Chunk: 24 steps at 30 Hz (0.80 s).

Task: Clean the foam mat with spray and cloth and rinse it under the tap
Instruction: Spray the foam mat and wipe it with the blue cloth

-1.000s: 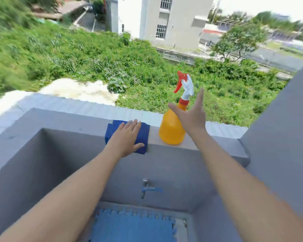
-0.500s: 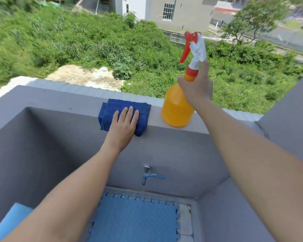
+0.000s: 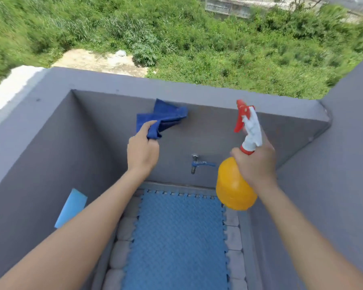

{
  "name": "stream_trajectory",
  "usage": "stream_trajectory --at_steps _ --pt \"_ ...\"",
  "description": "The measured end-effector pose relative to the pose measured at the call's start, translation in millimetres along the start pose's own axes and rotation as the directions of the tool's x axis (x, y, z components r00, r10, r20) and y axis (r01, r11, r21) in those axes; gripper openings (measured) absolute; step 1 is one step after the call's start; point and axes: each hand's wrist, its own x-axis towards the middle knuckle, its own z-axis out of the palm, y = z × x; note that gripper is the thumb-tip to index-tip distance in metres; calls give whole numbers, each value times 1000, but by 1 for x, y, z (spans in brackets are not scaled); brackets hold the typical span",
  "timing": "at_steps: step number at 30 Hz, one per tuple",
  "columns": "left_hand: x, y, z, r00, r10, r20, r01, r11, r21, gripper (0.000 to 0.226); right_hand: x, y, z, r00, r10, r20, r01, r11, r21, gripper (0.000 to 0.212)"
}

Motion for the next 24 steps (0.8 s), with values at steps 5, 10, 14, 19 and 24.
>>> stream_trajectory --at_steps 5,10,14,19,24 --pt "-68 -64 -25 989 -125 74 127 992 -22 35 -127 64 26 978 193 85 -190 981 -44 88" --pt "-119 -179 1 960 -236 153 234 972 30 36 -203 157 64 926 350 142 -349 937 -31 55" --pt "-158 -285 37 943 -267 198 253 963 94 39 -236 236 113 919 349 184 -364 930 55 31" --pt "-198 -397 79 949 -266 171 256 964 78 48 -260 333 185 947 247 203 -257 966 23 39" --pt "-242 -547 147 958 -207 196 165 963 211 49 -273 443 269 977 101 186 -90 994 -67 25"
